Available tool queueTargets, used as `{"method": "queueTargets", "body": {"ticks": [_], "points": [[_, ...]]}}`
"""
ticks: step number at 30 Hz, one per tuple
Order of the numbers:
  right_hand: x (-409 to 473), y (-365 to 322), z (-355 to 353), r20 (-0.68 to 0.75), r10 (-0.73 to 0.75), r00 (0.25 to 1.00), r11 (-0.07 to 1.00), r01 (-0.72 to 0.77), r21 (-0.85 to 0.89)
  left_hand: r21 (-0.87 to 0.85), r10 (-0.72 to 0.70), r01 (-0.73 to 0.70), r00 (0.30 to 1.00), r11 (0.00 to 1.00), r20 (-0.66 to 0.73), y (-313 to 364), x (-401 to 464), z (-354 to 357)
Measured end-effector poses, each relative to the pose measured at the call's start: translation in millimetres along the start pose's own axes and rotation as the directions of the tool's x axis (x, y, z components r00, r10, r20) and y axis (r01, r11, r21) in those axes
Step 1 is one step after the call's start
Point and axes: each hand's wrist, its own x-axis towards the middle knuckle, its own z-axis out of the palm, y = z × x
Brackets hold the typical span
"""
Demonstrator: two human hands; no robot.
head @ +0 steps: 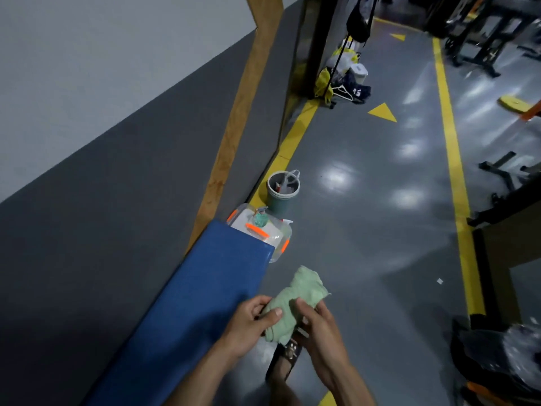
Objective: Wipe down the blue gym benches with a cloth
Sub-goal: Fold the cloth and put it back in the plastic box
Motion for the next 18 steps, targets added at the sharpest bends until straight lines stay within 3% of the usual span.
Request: {"method": "queueTargets", "body": {"ticks": [4,10,18], "points": [[81.3,-39.3,-23.1,0.09,0.084,0.992,0.99,-0.073,-0.12,0.016,-0.046,0.048,0.994,0.999,-0.094,19.2,88.1,31.9],[198.9,-93.0,-40.3,0.033,0.058,0.998,0.982,-0.051,-0.18,0.043,-0.105,0.114,0.979,0.993,-0.173,49.1,181.0,43.4],[337.8,-127.3,-60.9,-0.02,0.054,0.998,0.938,-0.058,-0.343,-0.064,-0.194,0.183,0.937,0.981,-0.292,52.5,311.1,22.7]]}}
